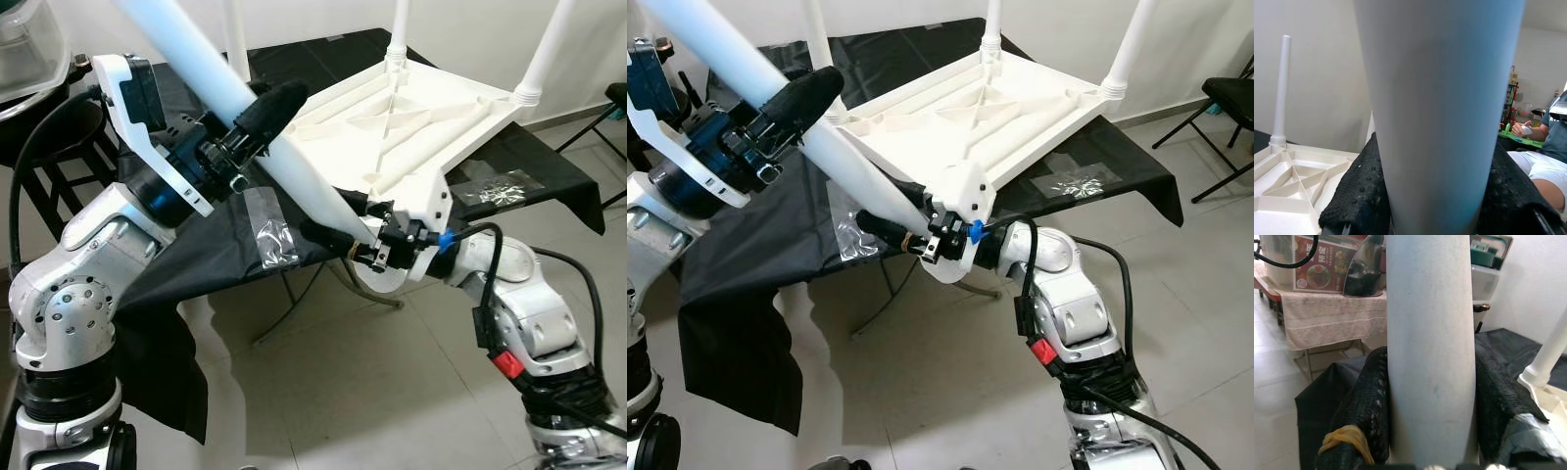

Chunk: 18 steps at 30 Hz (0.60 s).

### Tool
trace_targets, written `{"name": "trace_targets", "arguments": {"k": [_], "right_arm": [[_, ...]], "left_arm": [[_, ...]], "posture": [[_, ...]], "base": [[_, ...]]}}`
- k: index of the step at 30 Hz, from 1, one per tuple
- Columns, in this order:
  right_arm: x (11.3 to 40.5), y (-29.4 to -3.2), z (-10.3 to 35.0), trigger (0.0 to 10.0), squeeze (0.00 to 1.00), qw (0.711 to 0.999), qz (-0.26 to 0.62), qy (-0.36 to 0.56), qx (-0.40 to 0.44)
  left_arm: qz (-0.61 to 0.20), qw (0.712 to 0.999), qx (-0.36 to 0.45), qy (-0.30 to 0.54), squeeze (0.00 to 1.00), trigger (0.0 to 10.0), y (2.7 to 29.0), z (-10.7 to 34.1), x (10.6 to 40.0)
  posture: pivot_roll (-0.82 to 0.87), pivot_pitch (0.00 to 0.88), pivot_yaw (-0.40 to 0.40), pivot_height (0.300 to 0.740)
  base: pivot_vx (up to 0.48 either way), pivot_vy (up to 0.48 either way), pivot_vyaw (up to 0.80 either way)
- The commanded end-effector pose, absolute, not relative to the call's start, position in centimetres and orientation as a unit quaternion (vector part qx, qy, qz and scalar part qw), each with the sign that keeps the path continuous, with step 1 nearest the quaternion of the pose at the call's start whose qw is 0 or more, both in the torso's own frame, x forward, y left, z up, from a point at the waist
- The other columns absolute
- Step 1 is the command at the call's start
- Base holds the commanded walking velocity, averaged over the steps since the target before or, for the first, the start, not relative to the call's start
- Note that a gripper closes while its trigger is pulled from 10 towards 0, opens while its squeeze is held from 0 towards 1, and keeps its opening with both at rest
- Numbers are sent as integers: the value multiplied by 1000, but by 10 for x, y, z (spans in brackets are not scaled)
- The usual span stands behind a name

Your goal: Building children table

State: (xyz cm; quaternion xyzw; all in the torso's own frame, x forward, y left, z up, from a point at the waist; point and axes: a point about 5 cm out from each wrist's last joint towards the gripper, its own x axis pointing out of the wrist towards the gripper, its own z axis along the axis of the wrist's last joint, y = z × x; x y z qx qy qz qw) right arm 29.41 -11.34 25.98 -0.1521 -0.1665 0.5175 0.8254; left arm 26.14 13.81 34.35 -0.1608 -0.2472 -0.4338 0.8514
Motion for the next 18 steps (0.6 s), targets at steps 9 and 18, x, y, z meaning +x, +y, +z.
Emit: {"name": "trace_targets", "arguments": {"k": [9, 18], "right_arm": [[296, -112, 256, 10000, 0, 830, 510, -161, -158], [291, -119, 263, 10000, 1000, 789, 574, -108, -189]], "left_arm": [[-433, 853, -136, -258, 0, 0, 137, 348, 261], [-513, 828, -7, -227, 0, 0, 124, 347, 256]], "posture": [[1, 138, -4, 740], [6, 132, -20, 740]], "base": [[0, 0, 0], [0, 0, 0]]}}
